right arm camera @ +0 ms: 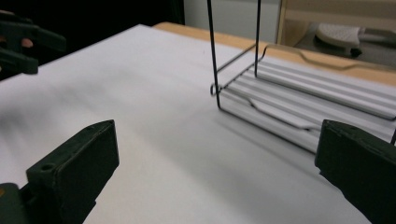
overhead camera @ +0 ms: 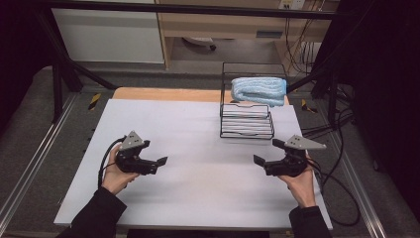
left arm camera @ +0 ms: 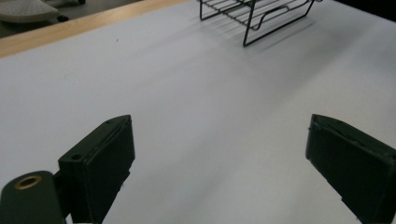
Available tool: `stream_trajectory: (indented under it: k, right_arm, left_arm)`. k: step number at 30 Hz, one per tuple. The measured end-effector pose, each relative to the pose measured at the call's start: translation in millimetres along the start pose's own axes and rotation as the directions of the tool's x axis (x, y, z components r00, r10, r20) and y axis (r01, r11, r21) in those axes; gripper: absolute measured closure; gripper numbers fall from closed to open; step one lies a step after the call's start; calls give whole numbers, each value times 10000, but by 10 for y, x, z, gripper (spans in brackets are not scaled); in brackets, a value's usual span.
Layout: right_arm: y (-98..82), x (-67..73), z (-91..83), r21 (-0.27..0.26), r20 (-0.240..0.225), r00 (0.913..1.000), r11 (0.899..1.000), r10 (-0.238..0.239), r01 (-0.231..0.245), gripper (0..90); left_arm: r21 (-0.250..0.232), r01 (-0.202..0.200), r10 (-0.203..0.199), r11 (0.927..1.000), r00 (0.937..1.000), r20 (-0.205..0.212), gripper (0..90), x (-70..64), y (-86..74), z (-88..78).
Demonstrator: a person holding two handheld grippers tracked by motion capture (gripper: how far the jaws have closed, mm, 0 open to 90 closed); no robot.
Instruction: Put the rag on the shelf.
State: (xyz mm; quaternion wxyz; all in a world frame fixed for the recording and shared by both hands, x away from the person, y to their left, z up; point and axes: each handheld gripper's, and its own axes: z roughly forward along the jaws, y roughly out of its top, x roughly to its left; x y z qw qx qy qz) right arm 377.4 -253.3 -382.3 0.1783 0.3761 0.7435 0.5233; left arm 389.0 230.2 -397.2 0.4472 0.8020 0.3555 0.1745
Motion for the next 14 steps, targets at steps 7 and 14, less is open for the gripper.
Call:
stream_trajectory:
  k: [7,14]
  right_arm:
    - [-374,-70,17,466,-353,9988,9984,326,-309,4]
    - [-546,-83,16,868,-465,9980,9955,426,-385,4]
  left_arm:
    - [337,112,-101,9994,9995,-312,81,107,-331,-98]
    - [419,180,-166,9990,9992,-355,83,107,-479,-108]
